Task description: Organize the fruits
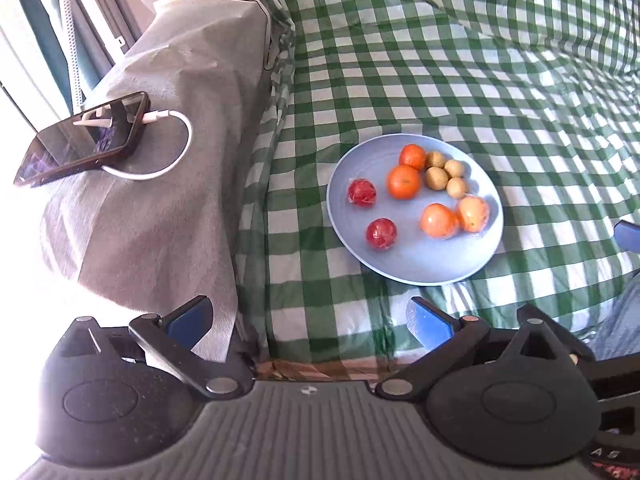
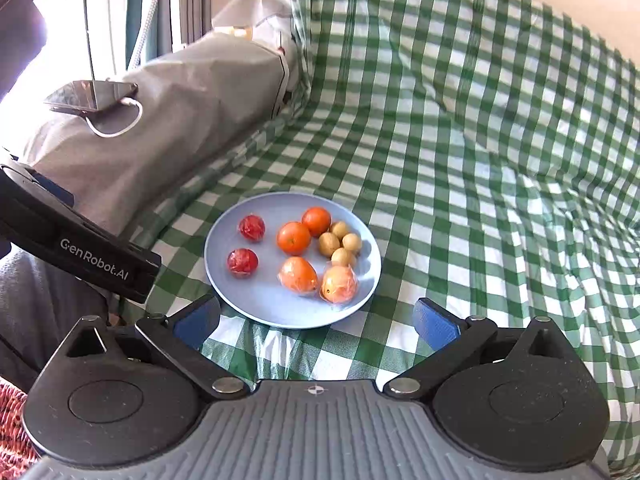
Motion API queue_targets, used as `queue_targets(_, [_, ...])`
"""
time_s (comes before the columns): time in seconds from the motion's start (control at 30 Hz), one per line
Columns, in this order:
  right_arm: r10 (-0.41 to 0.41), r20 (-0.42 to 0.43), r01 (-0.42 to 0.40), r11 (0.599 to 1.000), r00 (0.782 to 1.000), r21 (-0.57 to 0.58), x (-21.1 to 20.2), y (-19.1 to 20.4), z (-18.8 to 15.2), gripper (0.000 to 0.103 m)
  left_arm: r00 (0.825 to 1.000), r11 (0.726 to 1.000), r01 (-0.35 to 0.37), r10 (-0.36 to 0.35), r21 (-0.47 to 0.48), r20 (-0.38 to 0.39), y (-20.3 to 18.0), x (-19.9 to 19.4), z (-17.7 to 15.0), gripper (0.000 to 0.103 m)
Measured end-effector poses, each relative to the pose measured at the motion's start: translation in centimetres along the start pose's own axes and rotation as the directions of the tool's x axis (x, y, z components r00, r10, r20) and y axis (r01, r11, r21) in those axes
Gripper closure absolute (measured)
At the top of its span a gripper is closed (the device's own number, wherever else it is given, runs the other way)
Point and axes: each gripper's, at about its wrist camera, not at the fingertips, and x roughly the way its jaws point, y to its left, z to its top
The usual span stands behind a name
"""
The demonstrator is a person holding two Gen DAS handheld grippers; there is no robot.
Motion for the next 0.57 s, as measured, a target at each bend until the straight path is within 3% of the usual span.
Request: queue_targets(0.57, [-0.019,0.065,0.019,1.000,0.998,0.002,-2.8,0.5,-0.4,0.001,1.000,1.000,-0.018,0.017,0.016,0.025,-0.9,-2.1,-1.2,0.000])
